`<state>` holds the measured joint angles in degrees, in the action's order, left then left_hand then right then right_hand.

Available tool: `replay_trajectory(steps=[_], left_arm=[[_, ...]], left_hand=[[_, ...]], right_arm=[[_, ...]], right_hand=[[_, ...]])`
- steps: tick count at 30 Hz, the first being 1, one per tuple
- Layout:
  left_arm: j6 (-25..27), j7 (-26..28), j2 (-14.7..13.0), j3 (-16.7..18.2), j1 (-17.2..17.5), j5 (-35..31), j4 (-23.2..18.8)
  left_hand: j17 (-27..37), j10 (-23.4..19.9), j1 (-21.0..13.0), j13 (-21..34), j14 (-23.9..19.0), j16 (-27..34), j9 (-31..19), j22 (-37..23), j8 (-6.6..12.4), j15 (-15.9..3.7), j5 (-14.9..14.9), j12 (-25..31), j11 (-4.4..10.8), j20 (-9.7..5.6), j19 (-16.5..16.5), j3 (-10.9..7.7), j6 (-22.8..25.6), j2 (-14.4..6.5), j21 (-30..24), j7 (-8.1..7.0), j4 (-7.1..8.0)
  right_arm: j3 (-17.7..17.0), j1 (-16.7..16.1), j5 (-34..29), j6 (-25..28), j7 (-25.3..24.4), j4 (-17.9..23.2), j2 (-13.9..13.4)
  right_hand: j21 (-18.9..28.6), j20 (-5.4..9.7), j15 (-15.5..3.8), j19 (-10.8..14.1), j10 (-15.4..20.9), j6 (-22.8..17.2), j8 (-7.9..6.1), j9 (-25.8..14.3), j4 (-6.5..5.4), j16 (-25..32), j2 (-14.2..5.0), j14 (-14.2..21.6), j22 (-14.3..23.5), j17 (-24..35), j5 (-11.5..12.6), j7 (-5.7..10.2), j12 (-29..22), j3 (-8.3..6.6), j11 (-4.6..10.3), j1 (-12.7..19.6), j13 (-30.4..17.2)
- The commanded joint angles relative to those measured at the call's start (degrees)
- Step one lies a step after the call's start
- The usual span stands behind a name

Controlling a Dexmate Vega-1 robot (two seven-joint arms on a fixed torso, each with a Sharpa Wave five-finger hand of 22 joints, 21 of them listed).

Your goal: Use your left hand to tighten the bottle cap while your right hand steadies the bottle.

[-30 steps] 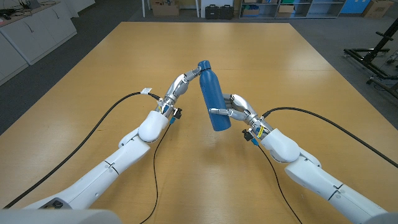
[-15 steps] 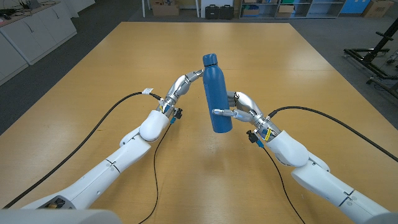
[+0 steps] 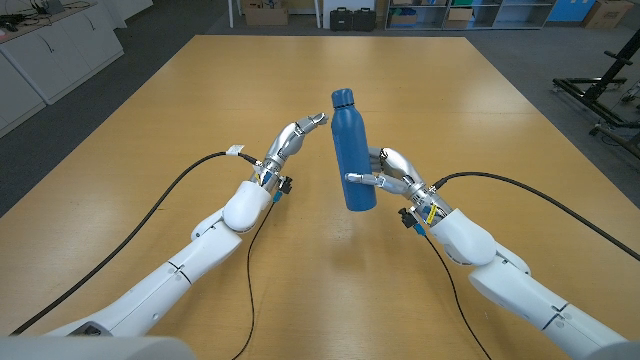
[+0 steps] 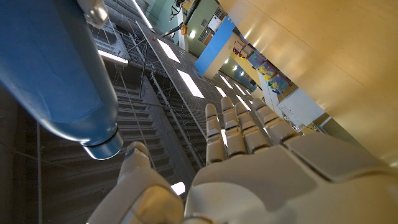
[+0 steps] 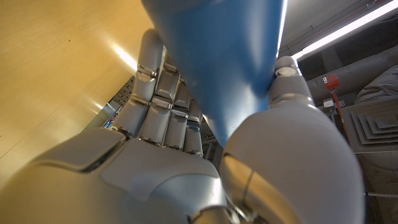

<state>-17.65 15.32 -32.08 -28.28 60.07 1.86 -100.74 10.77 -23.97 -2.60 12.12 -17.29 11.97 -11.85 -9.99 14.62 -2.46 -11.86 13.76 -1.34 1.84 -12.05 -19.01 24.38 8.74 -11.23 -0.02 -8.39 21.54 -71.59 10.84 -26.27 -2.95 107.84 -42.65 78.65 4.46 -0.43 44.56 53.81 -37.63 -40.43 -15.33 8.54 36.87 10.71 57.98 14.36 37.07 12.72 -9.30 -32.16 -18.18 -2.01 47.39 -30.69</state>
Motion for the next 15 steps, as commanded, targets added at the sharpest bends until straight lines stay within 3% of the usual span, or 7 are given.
replay_trajectory(steps=[1,15], left_arm=[[-0.2,1.8,-1.3,1.8,3.4,0.4,-2.1],[-2.1,4.3,-0.5,2.5,5.1,0.3,-1.3]], left_hand=[[0.3,-0.7,0.1,0.1,-0.5,-0.2,-0.3,-0.1,-0.11,-1.24,0.1,0.0,0.16,0.33,0.1,0.08,0.4,-0.1,0.1,0.17,0.05],[0.3,-0.7,0.0,0.1,-0.6,-0.2,-0.3,-0.1,-0.1,-1.31,0.1,-0.1,0.2,0.27,0.1,0.11,0.5,-0.2,0.2,0.42,0.06]], right_arm=[[1.7,3.0,0.2,2.7,1.0,-2.7,1.3],[1.5,3.8,-1.8,5.0,-1.4,-2.9,1.5]], right_hand=[[0.5,8.21,-11.7,0.0,9.9,-10.1,-0.01,-0.1,-1.57,0.0,-19.48,8.9,0.1,0.1,0.3,9.39,-0.3,-1.94,9.74,19.6,-0.2],[0.7,8.22,-11.62,-0.2,9.7,-10.1,0.06,-0.2,-1.61,-0.2,-19.41,8.8,-0.2,0.3,0.4,9.39,-0.1,-1.84,9.81,19.6,-0.2]])
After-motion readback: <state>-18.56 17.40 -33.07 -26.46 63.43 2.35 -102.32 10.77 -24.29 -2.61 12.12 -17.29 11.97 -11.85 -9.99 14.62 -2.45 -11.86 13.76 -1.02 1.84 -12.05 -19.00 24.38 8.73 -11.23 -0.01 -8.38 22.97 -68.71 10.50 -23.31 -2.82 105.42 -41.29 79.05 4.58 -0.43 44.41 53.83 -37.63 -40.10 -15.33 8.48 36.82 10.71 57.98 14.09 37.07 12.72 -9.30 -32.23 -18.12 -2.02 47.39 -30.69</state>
